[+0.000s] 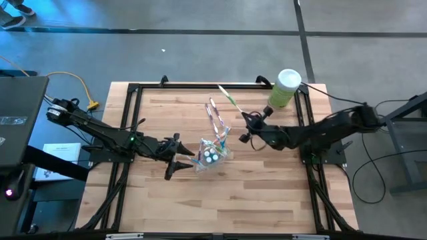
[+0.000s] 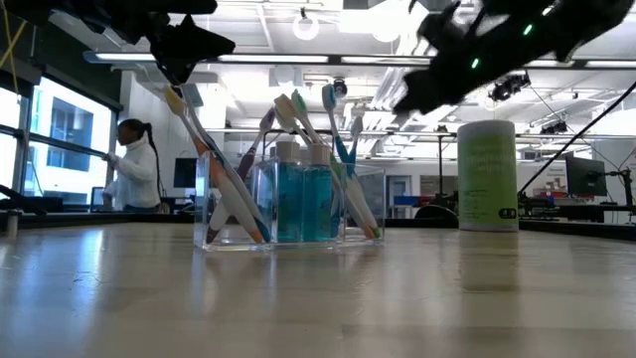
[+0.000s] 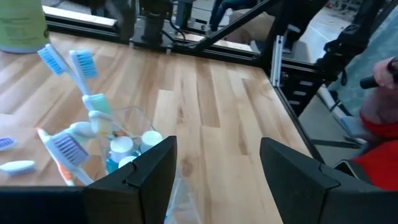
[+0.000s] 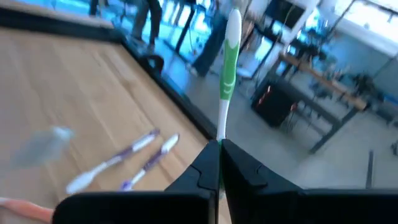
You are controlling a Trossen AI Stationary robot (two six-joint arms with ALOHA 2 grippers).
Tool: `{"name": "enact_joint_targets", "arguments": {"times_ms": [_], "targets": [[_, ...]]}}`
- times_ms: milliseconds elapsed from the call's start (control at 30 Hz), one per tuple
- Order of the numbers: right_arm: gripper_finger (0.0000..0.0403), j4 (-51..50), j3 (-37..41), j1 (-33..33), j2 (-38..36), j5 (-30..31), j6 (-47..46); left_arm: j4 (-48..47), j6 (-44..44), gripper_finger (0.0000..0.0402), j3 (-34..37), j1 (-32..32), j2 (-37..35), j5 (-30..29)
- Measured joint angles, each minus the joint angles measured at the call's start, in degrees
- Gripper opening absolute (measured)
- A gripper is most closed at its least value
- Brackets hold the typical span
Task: Pick & Place toothbrushing station
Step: Put the green toothbrush into the transparent organizer
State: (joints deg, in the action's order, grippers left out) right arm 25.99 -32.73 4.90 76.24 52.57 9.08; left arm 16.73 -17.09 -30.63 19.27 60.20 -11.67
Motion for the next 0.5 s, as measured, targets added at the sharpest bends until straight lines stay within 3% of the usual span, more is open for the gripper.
{"name": "enact_joint_targets", "arguments": {"times_ms": [233,500], "targets": [[0.0003,2.2,0.0,11.1,-6.8,6.0,9.0,0.1,-0.4,0.0226,0.0,0.0,0.0,0.2],[0.0003,8.2,0.0,23.0,-7.6,5.7,18.4,3.3,-5.9,0.0226,0.0,0.0,0.0,-0.8]]}}
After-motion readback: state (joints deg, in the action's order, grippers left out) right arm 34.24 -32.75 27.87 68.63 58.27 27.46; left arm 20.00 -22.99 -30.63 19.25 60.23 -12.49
